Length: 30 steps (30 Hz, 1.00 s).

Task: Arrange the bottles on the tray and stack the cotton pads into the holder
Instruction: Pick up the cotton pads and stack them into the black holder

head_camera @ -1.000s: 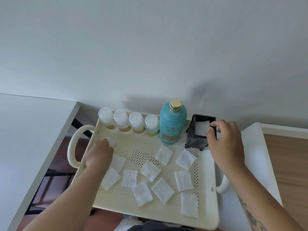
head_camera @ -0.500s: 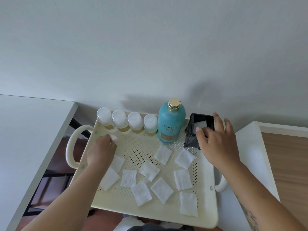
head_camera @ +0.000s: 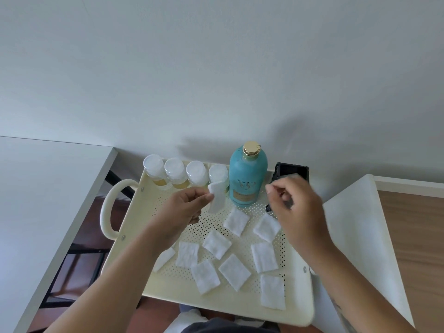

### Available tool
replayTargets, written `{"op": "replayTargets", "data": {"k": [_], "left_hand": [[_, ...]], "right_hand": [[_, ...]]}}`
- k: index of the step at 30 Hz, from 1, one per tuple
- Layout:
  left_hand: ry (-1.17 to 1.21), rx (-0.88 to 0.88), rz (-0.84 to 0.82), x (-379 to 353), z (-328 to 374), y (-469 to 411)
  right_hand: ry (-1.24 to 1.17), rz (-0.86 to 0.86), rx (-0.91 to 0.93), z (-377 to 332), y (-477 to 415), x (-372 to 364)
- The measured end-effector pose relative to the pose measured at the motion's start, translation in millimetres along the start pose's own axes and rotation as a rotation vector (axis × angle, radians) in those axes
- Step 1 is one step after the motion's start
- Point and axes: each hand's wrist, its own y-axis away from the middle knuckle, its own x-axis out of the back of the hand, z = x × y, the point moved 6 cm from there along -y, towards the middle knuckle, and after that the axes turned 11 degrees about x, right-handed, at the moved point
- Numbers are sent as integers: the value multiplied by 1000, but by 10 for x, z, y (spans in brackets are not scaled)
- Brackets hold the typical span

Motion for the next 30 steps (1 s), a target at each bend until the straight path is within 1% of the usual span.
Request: {"op": "replayTargets", "data": {"k": [2, 5, 6, 7, 10, 13, 15, 18, 20, 23, 26, 30], "left_hand": [[48, 21, -91, -128, 28, 44], [75, 55, -208, -283, 27, 90], [76, 64, -244, -331, 22, 103], [76, 74, -278, -377, 14, 113], [60, 102, -338, -462, -23, 112], [33, 109, -325, -453, -60, 73], [-19, 99, -242, -368, -78, 31], [-136, 88, -42, -125, -137, -10], [-197, 74, 169, 212, -263, 114], [-390, 48, 400, 537, -377, 92], [-558, 44, 508, 767, -453, 67], [-796, 134, 587, 1024, -592, 91]], "right_hand": [[-185, -88, -108, -85, 55, -147], [-445, -328, -427, -30, 208, -421], [-516, -373, -525, 8, 270, -479], [-569, -382, -588, 42, 312, -507], [-638, -343, -633, 103, 347, -501], [-653, -320, -615, 125, 313, -445], [-613, -277, -584, 159, 260, -394], [-546, -180, -574, 276, 193, -279], [-544, -201, -556, 236, 186, -342], [-463, -101, -530, 366, 120, -189], [-391, -11, -506, 500, 56, -3], [-236, 49, -474, 584, -13, 186]]}}
